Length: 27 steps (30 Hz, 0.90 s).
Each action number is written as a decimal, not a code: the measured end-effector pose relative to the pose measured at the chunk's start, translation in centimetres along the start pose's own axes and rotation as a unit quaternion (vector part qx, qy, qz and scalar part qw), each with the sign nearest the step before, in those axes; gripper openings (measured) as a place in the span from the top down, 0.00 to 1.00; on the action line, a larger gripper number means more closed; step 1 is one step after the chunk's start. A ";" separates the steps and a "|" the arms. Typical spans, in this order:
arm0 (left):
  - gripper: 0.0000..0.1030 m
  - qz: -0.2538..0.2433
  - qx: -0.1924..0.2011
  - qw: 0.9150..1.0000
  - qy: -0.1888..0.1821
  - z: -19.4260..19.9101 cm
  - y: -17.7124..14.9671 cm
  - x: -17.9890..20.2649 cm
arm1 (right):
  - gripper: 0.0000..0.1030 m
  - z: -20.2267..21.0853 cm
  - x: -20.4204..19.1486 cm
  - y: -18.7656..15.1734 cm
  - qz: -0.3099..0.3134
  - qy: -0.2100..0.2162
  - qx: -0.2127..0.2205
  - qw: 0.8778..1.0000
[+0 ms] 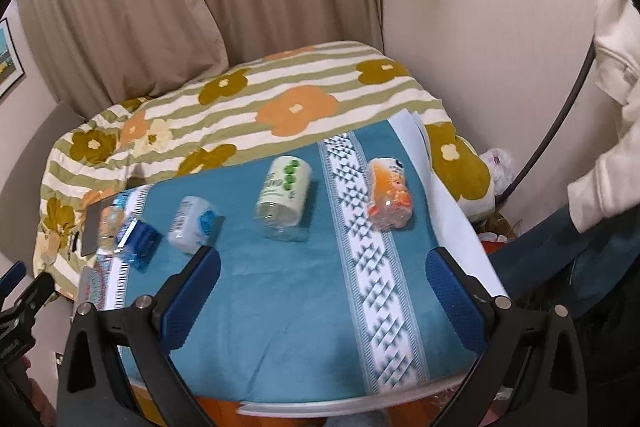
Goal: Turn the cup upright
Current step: 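Move the right tool toward the orange-labelled cup lying on its side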
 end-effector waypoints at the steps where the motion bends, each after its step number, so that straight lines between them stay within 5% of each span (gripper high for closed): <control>1: 0.00 0.004 -0.006 1.000 0.003 -0.7 0.1 0.2 | 0.01 -0.8 0.4 0.5 0.002 -0.002 -0.005 1.000; 13: 0.00 0.037 -0.098 0.994 0.015 -10.2 2.6 5.2 | 0.08 -13.0 5.2 6.3 0.031 -0.010 -0.117 0.993; 27: 0.00 0.046 -0.155 0.987 0.023 -15.8 4.1 8.3 | 0.19 -21.4 6.4 6.4 0.083 -0.018 -0.223 0.971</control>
Point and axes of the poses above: each gripper's, at about its wrist camera, not at the fingertips, and z roughly against the way its jaws point, x to its right, y to its top, the point moved 3 cm from there along -z, roughly the way its jaws point, and after that the axes turned 11 degrees about -z, right-handed, at the moved point
